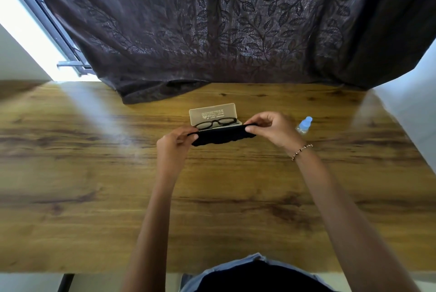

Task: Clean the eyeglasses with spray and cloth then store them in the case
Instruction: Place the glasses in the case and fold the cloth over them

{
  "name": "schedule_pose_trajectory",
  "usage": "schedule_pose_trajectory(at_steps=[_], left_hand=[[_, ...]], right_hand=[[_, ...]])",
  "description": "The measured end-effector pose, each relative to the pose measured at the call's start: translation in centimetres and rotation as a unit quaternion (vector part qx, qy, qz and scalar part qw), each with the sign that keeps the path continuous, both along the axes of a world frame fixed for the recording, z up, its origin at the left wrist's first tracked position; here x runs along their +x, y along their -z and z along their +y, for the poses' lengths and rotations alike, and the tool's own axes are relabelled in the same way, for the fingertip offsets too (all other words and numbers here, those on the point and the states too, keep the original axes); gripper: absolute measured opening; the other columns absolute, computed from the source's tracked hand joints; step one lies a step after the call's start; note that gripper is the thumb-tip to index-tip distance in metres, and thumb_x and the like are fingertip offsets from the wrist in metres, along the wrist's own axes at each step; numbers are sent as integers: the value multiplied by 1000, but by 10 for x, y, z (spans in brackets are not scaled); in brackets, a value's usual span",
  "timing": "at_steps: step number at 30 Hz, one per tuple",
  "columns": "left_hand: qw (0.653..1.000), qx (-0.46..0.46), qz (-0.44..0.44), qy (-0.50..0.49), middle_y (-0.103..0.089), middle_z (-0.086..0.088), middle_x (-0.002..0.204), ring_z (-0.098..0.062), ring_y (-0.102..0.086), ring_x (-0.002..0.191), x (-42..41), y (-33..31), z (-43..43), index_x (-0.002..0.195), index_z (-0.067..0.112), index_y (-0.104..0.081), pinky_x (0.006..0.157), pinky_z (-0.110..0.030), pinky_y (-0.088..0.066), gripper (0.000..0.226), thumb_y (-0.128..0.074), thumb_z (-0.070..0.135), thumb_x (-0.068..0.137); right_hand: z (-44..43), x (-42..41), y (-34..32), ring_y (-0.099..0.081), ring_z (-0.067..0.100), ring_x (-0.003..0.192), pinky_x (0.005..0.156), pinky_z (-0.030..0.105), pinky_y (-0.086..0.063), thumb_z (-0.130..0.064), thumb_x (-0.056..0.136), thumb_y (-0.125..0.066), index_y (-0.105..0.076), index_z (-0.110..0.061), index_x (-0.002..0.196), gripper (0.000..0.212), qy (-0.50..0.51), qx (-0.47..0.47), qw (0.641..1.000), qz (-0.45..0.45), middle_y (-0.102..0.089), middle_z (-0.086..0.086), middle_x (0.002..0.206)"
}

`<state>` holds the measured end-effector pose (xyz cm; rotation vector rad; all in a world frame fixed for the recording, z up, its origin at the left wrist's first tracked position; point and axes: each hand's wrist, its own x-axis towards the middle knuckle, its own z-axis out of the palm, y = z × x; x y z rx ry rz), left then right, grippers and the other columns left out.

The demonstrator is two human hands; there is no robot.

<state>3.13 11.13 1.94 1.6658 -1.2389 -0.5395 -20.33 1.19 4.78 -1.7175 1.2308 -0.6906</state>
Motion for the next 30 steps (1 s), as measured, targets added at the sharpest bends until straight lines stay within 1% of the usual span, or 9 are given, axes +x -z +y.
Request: schedule_pose_trajectory(at_steps=[2,5,8,10,12,15,18,27,30], left_hand=[[997,42,62,4,-72,10,93,7,-62,77,2,0,1,93,29,-72,69,-10,-45,11,-69,21,85],[959,101,264,30,-70,6,104,-6,-63,98,3,-1,4,83,32,-70,88,-26,-42,3,-68,31,85],[936,88,338,40,-72,5,100,-14,-68,97,2,-3,1,79,30,-67,99,-34,-43,9,-67,25,87],[934,73,345,47,-75,6,93,-13,-72,86,1,-4,-2,86,28,-66,90,-29,-50,6,-64,22,89],[935,60,343,61,-75,1,95,-18,-72,86,1,-3,-3,100,20,-64,83,-28,-54,9,-62,21,91],[943,57,318,78,-75,-2,99,-19,-70,96,7,-2,-1,113,17,-64,86,-30,-54,21,-60,21,93],[941,58,305,134,-75,-5,101,-17,-70,98,11,-4,2,121,14,-63,81,-21,-54,29,-60,19,93],[929,60,347,117,-73,-4,106,-20,-69,102,16,-11,3,101,23,-75,83,-22,-55,24,-62,6,89],[924,55,360,117,-72,-5,110,-20,-67,106,16,-13,3,96,22,-76,91,-27,-54,26,-58,5,90]], right_hand=[[0,-1,-1,-62,3,83,77,18,-48,-20,80,-75,-73,-25,82,6,10,29,999,-26,-71,-9,87],[-1,-1,-4,-61,0,84,77,12,-46,-18,84,-70,-71,-23,84,5,-9,95,991,-95,-70,-6,89],[0,2,-5,-64,5,87,78,19,-54,-13,86,-67,-67,-19,87,6,-5,152,973,-175,-68,-5,85],[0,4,-5,-68,5,83,69,21,-56,-11,86,-67,-67,-18,88,7,8,162,966,-203,-71,-7,80],[1,5,-5,-70,8,81,63,24,-57,-9,86,-68,-67,-15,91,8,16,162,963,-216,-73,-4,81],[1,3,-5,-71,13,83,64,27,-59,-6,86,-67,-68,-10,98,13,19,155,963,-220,-72,4,88],[0,0,-5,-70,14,88,69,29,-59,-4,87,-65,-68,-8,105,18,5,150,967,-208,-72,7,94],[2,-1,-7,-70,14,91,68,27,-58,2,87,-61,-72,-13,88,19,-13,154,963,-219,-75,0,89],[2,2,-6,-69,14,92,69,28,-58,3,89,-57,-73,-13,83,24,-7,158,962,-223,-74,2,91]])
